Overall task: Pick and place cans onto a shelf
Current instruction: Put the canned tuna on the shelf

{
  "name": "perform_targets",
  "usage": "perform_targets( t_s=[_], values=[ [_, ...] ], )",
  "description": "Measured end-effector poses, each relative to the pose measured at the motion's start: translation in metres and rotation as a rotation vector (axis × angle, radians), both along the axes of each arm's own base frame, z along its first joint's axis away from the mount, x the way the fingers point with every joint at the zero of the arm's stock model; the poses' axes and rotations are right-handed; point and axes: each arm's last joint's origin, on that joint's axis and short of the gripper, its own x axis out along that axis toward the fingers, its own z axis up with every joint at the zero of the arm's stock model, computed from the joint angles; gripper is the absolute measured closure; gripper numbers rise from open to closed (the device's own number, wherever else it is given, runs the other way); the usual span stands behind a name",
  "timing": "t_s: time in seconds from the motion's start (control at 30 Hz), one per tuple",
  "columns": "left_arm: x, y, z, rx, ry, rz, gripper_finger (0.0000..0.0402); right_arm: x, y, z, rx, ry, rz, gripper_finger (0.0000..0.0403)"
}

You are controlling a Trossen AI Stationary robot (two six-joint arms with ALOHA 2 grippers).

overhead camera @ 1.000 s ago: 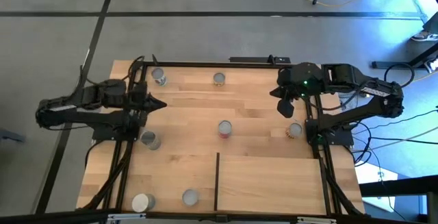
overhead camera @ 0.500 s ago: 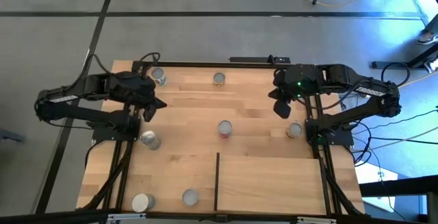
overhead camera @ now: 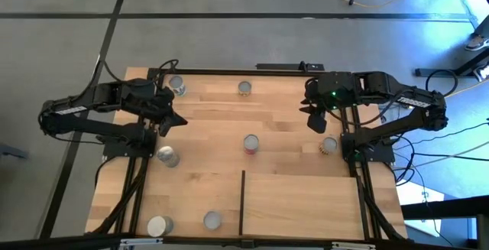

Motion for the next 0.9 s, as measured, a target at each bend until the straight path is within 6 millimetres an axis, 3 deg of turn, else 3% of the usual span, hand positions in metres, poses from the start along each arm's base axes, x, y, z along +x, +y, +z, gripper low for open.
perform_targets(
  t_s=[0.23, 0.37, 0.63, 0.9],
  values=[
    [0.000, 0.000, 0.000, 0.001, 0.000, -0.006, 0.0401, 0.016, 0.003, -0.010, 0.101, 0.044, 0.116, 0.0281],
    [0.000, 0.000, 0.000, 0.011, -0.001, -0.009, 0.0401, 0.034, 0.002, -0.024, 0.121, 0.106, 0.135, 0.0281],
    [0.000, 0.000, 0.000, 0.095, -0.005, -0.054, 0.0401, 0.071, 0.002, -0.046, 0.094, 0.133, 0.333, 0.0281],
    [-0.001, 0.000, 0.000, 0.101, -0.013, -0.075, 0.0401, 0.121, 0.009, -0.078, 0.009, 0.102, 0.480, 0.0281]
  ],
)
